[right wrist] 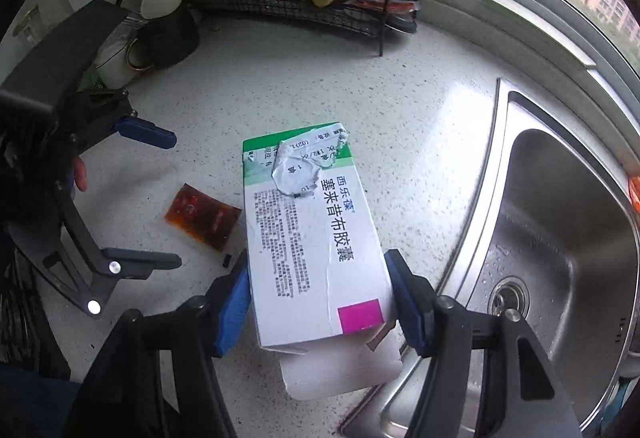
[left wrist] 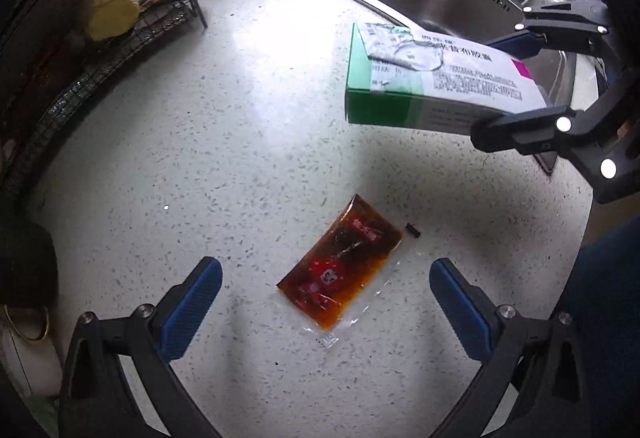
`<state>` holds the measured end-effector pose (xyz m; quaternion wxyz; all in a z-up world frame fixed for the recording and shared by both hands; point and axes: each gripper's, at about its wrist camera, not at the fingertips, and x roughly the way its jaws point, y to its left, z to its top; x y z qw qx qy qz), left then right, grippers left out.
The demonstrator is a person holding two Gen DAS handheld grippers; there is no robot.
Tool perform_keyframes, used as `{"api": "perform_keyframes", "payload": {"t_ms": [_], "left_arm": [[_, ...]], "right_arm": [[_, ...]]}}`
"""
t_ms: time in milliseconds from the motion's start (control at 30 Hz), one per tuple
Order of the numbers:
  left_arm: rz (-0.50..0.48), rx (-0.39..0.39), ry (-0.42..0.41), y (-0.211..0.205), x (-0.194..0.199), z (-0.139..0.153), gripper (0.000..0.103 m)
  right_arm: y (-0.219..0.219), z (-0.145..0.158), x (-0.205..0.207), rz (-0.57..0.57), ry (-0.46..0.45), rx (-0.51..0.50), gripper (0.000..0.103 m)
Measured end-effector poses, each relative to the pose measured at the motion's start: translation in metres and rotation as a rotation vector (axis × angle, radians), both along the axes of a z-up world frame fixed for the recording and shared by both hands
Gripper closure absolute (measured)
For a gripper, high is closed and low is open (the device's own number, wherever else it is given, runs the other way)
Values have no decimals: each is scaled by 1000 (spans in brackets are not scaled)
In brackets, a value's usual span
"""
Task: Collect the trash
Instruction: 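Grasp the red sauce sachet with the left tool and lift it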
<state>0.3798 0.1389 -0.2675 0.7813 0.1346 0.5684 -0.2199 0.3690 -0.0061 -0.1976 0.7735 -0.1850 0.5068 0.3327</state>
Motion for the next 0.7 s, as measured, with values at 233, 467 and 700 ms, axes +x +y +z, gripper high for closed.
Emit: {"api": "perform_keyframes", "payload": {"t_ms": [233, 467, 700], "left_arm": [[-89, 28, -13, -9, 18, -19, 0], [-93, 20, -19, -18, 24, -32, 1], [-56, -5, -44, -21, 17, -28, 29]], "right_arm": [[-4, -7, -5, -71, 30, -6, 42], [-5, -12, -6, -146, 21, -15, 42], [-3, -12, -4, -144, 30, -3, 42]]}}
